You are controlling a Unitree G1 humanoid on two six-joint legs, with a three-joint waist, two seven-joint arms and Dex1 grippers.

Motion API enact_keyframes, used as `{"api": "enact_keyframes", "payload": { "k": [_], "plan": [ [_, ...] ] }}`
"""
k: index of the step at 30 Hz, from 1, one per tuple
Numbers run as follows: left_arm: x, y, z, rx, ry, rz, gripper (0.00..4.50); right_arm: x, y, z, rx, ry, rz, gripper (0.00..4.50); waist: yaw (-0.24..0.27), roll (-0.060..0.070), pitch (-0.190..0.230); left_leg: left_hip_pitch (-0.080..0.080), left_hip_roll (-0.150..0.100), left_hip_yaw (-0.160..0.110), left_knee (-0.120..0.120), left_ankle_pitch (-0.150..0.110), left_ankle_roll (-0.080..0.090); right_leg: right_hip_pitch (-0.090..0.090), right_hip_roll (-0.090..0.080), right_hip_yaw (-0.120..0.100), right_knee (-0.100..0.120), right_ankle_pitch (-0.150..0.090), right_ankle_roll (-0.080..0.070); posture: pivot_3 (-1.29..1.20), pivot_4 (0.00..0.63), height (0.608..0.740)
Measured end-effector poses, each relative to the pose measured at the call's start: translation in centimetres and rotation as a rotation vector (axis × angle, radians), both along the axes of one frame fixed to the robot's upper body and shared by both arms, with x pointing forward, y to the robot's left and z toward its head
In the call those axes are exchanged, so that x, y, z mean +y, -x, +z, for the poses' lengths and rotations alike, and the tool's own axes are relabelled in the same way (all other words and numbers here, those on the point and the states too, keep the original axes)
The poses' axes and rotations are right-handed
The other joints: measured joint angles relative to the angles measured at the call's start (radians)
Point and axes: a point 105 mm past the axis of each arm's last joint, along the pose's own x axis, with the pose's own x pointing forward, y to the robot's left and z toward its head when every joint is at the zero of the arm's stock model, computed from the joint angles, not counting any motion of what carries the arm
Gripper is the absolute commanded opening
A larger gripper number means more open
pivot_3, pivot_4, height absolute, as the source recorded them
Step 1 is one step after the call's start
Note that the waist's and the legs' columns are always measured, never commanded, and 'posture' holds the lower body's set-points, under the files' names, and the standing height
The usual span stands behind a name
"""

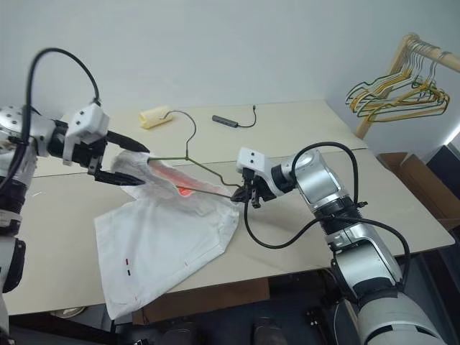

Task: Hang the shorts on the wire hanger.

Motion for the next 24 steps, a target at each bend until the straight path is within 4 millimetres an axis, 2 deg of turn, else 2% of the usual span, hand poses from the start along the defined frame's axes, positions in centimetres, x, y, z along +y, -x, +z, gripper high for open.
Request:
{"api": "enact_keyframes", "payload": {
  "k": [4, 10, 11, 17, 20, 21, 24],
  "plan": [
    [0.2, -0.4, -0.5, 0.032, -0.004, 0.016, 2.17, 0.2, 0.2, 0.2, 0.003, 0.002, 0.004, 0.0, -0.001, 0.0, 0.0, 0.0, 0.0, 0.0, 0.0, 0.0, 0.0, 0.0, 0.0, 0.0, 0.001, 0.0, 0.0, 0.04, 0.0, 0.74],
    [-0.2, -0.7, -1.1, 0.058, 0.008, 0.018, 0.22, 0.1, 0.4, 0.4, -0.003, 0.01, 0.005, 0.0, -0.002, 0.0, 0.0, 0.0, 0.0, 0.0, 0.001, 0.0, 0.0, 0.0, 0.0, 0.0, 0.001, 0.0, 0.0, 0.04, 0.0, 0.74],
    [-0.2, -0.7, -1.1, 0.06, 0.006, 0.016, 0.01, 0.0, 0.3, 0.5, -0.008, 0.013, 0.0, 0.0, -0.002, 0.0, 0.0, 0.0, 0.0, 0.0, 0.001, 0.0, 0.0, 0.0, 0.0, 0.0, 0.001, 0.0, 0.0, 0.04, 0.0, 0.74],
    [-0.3, -0.8, -1.7, 0.05, -0.028, -0.002, 0.01, 0.0, 0.5, 0.0, -0.032, 0.018, -0.005, 0.0, -0.003, 0.0, 0.0, 0.0, 0.0, 0.0, 0.001, 0.0, 0.0, 0.0, 0.0, 0.0, 0.002, 0.0, 0.0, 0.03, 0.0, 0.74],
    [-0.2, -1.0, -2.0, 0.035, -0.049, -0.005, 0.01, 0.0, 0.2, -0.4, -0.135, 0.024, 0.007, 0.0, -0.003, 0.0, 0.0, 0.0, 0.0, 0.0, 0.002, 0.0, 0.0, 0.0, 0.0, 0.0, 0.002, 0.0, 0.0, 0.03, 0.0, 0.74],
    [-0.2, -1.0, -2.0, 0.03, -0.051, -0.007, 0.0, 0.0, 0.2, -0.5, -0.149, 0.02, 0.011, 0.58, -0.003, 0.0, 0.0, 0.0, 0.0, 0.0, 0.002, 0.0, 0.0, 0.0, 0.0, 0.0, 0.002, 0.0, 0.0, 0.03, 0.0, 0.74],
    [-0.1, -1.0, -1.9, 0.018, -0.05, -0.007, 0.0, 0.2, 0.2, -0.4, -0.191, 0.005, 0.016, 1.47, -0.006, 0.0, 0.0, 0.0, 0.0, 0.0, 0.002, 0.0, 0.0, -0.001, 0.0, 0.0, 0.003, 0.0, 0.0, 0.03, 0.0, 0.74]
  ]
}}
